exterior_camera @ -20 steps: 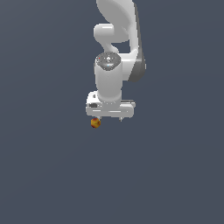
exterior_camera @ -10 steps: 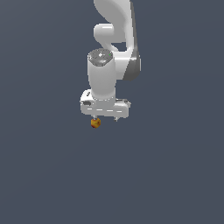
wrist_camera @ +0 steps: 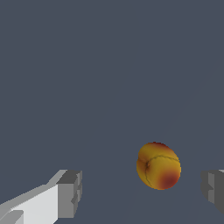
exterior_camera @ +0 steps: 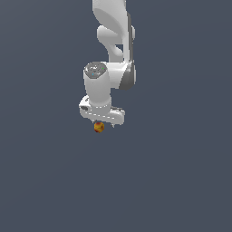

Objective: Pick up the object and move it to a goal position.

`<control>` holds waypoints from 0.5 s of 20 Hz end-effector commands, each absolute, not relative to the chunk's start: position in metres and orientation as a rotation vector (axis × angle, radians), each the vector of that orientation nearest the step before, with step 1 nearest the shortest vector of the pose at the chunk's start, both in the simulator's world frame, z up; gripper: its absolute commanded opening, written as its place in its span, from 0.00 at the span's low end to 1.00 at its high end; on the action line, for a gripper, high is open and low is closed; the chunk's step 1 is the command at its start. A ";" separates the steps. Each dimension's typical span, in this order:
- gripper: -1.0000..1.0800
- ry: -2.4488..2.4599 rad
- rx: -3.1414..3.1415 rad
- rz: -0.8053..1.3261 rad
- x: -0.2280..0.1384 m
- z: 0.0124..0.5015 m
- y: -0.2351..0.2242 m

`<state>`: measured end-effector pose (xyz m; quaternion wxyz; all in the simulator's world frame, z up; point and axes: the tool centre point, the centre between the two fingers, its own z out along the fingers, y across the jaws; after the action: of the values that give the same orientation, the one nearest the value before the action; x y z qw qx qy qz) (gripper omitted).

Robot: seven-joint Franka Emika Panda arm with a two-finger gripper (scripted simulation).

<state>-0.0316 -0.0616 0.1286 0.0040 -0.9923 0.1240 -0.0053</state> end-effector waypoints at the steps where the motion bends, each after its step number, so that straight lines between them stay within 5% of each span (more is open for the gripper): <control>1: 0.96 0.464 -3.101 -0.010 -0.044 0.113 -0.073; 10: 0.96 0.609 -3.082 0.000 -0.069 0.085 -0.094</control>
<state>-0.0666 -0.0926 0.0879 0.0004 -0.9819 0.1893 0.0002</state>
